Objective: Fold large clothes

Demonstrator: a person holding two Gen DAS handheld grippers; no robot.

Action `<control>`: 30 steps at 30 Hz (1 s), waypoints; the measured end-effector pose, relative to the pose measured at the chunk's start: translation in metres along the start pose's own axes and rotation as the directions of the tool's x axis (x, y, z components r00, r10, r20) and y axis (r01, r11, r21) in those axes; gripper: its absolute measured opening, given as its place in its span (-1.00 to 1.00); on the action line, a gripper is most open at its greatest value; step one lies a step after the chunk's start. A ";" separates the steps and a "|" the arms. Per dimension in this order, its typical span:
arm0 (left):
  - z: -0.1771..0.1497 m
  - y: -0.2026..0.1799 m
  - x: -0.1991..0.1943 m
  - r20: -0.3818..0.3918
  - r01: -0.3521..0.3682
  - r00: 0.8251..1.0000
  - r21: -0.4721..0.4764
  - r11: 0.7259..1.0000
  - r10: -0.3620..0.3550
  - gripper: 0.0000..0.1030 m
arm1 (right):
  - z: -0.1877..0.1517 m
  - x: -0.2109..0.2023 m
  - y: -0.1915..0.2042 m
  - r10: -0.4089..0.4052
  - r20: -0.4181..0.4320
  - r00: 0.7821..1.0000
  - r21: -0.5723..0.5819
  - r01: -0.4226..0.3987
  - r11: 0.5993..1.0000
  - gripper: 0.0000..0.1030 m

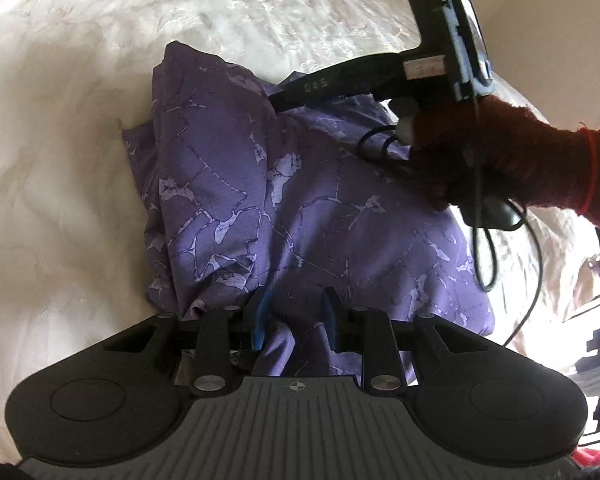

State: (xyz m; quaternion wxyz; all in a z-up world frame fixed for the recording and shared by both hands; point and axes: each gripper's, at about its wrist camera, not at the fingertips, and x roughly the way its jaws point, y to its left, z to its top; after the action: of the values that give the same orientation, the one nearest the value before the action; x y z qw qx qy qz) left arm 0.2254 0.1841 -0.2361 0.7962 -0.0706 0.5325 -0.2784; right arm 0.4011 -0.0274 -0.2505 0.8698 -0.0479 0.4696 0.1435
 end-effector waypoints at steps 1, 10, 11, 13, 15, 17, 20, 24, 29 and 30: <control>0.001 0.000 -0.001 0.000 0.003 1.000 -0.006 1.000 -0.003 -0.45 | 0.002 0.000 0.001 -0.006 0.002 1.000 -0.007 0.006 1.000 -0.01; 0.009 0.000 -0.040 0.169 0.056 0.985 -0.046 0.997 -0.047 0.84 | -0.002 -0.061 -0.034 0.173 0.190 0.966 0.118 -0.197 0.973 0.85; 0.010 0.003 -0.042 0.171 0.037 0.985 -0.048 0.998 -0.028 0.85 | -0.007 -0.070 -0.041 0.168 0.210 0.963 0.146 -0.201 0.969 0.91; 0.012 0.014 -0.042 0.156 0.024 0.988 -0.086 0.996 -0.010 0.85 | -0.017 -0.083 -0.057 0.155 0.228 0.961 0.212 -0.204 0.956 0.98; 0.010 0.027 -0.038 0.122 0.009 0.993 -0.154 0.988 0.010 0.85 | -0.030 -0.089 -0.075 0.138 0.217 0.966 0.281 -0.197 0.939 0.99; 0.004 0.041 -0.033 0.089 0.012 0.996 -0.219 0.976 0.008 0.85 | -0.043 -0.088 -0.090 0.140 0.181 0.974 0.338 -0.195 0.921 0.99; -0.002 0.055 -0.026 0.051 0.044 0.998 -0.283 0.958 -0.031 0.85 | -0.065 -0.081 -0.111 0.187 0.135 0.973 0.442 -0.228 0.868 0.99; -0.011 0.056 -0.010 -0.016 0.096 0.994 -0.302 0.948 -0.106 0.85 | -0.091 -0.065 -0.130 0.300 0.136 0.944 0.586 -0.320 0.744 0.99; -0.011 0.056 0.016 -0.049 0.152 0.983 -0.308 0.939 -0.175 1.00 | -0.102 -0.034 -0.119 0.405 0.113 0.907 0.621 -0.382 0.684 0.99; -0.009 0.058 0.021 -0.051 0.156 0.982 -0.310 0.938 -0.180 1.00 | -0.102 -0.027 -0.117 0.428 0.112 0.897 0.618 -0.400 0.677 1.00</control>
State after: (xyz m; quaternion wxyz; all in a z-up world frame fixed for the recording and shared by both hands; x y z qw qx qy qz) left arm 0.2446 0.2231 -0.2799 0.7275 -0.2265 0.5920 -0.2627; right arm 0.3397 -0.1665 -0.2902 0.7698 0.3483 0.5068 0.1711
